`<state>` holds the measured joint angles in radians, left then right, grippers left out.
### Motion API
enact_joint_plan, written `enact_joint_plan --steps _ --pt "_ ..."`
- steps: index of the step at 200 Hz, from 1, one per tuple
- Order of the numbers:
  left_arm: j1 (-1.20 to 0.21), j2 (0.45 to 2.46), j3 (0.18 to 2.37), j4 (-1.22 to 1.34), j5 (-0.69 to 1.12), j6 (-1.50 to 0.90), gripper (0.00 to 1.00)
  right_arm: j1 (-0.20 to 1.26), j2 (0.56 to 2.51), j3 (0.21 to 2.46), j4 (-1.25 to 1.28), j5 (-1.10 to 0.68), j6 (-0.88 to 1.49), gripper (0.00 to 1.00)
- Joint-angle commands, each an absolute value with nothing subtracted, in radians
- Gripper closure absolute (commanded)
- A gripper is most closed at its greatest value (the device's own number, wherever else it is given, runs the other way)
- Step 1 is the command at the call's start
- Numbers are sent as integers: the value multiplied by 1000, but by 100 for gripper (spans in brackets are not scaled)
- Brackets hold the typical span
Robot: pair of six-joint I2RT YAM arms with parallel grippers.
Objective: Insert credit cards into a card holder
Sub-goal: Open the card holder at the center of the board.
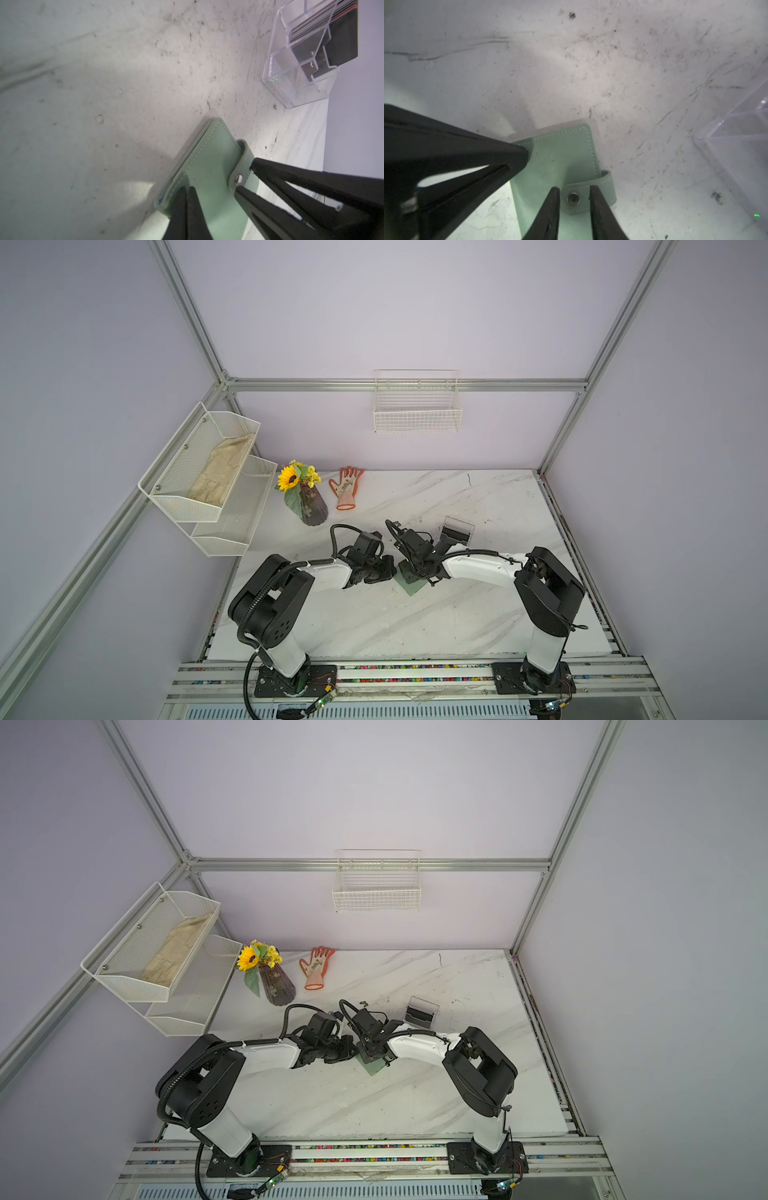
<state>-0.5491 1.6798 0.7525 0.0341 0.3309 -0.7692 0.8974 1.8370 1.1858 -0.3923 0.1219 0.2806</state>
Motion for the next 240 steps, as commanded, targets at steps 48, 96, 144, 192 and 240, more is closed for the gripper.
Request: enact_joint_plan --steps 48,96,144,192,240 --pt "-540 1743 737 -17 352 -770 100 900 1904 1159 -409 142 271 71" --pt "-534 1743 718 -17 351 -778 100 901 1929 1142 -439 173 328 87" --pt "-530 1748 716 -18 351 -778 100 898 1869 1115 -436 95 375 100" --pt "-521 1775 727 -24 365 -769 100 821 1774 1062 -367 -98 379 100" --pt "-509 1797 788 -107 331 -701 100 730 1646 980 -255 -263 391 100"
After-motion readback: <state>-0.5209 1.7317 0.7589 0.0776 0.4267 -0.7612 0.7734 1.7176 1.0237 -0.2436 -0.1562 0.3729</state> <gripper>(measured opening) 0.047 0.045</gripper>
